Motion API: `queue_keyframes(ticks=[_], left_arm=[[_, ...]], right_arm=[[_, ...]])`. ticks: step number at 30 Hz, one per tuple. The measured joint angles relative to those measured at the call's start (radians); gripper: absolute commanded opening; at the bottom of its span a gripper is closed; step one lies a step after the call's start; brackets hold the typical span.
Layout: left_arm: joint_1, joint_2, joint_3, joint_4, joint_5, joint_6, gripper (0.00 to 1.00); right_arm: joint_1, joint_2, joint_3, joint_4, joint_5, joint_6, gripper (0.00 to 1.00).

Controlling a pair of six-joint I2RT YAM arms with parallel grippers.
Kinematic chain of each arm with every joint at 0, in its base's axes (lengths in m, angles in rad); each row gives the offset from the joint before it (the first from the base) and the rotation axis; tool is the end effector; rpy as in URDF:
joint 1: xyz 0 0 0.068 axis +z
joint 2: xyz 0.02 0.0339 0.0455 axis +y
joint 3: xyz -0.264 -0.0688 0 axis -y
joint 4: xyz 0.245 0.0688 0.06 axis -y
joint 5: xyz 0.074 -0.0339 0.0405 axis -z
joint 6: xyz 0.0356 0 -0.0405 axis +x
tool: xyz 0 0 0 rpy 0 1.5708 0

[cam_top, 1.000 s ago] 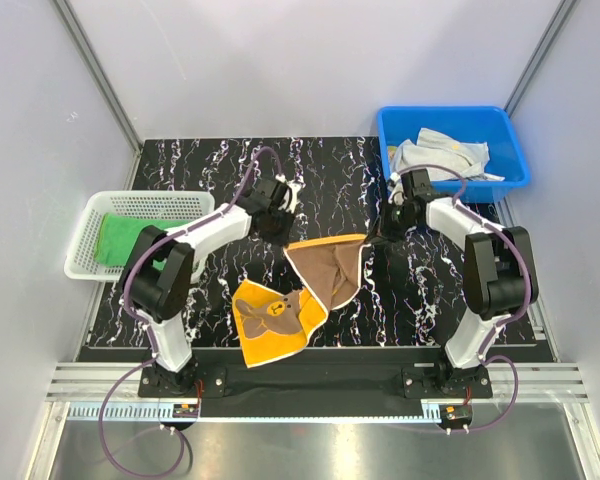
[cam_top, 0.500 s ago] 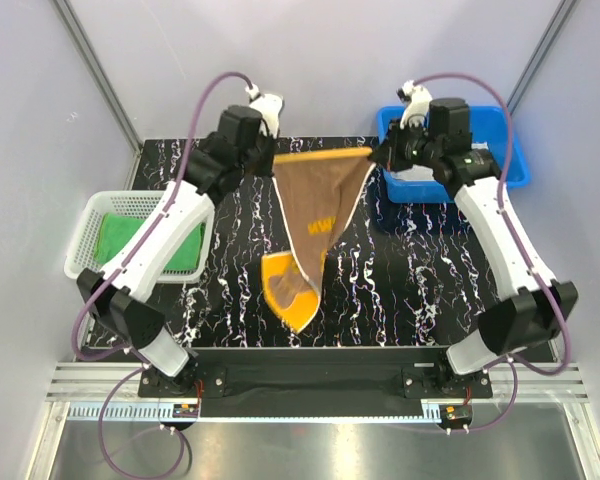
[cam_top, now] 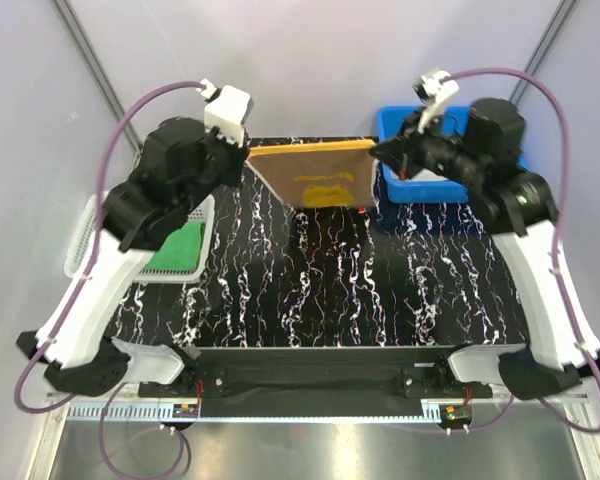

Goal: Fold and stack the towels
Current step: Flatten out the crumpled towel

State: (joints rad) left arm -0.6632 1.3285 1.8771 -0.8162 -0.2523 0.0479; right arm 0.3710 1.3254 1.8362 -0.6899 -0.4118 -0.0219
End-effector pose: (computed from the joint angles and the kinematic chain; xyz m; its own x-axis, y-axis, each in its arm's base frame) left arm 0.1938 -0.1402 0.5201 -0.1887 0.2062 -0.9601 0.4159 0.9025 0.1121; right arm 0.2233 0.1022 0.5227 -0.1507 -0.0801 -0.9853 -0.7028 0.7097 0.0497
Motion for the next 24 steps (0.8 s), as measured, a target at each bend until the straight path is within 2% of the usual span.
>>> queue_keyframes(ticks=[6,12,15,19,24], left_arm=[[-0.086,-0.205,-0.033,0.014,0.129,-0.022,0.00],[-0.110,-0.230,0.012,0.009,0.264,-0.050,0.00],[-0.111,-0.204,0.034,-0.011,0.266,-0.051,0.00],[-0.108,-0.151,0.058,-0.035,0.193,-0.040,0.00],[-0.046,-0.027,0.058,-0.042,0.114,-0.025,0.00]], right_arm=[[0.015,-0.283,-0.150,-0.013,-0.095,0.009,0.00],[0.016,-0.435,-0.201,0.076,-0.167,0.066,0.00],[0.016,-0.433,-0.196,0.096,-0.174,0.080,0.00],[0.014,-0.377,-0.201,0.095,-0.120,0.061,0.00],[0.010,-0.268,-0.306,0.151,0.000,-0.036,0.00]])
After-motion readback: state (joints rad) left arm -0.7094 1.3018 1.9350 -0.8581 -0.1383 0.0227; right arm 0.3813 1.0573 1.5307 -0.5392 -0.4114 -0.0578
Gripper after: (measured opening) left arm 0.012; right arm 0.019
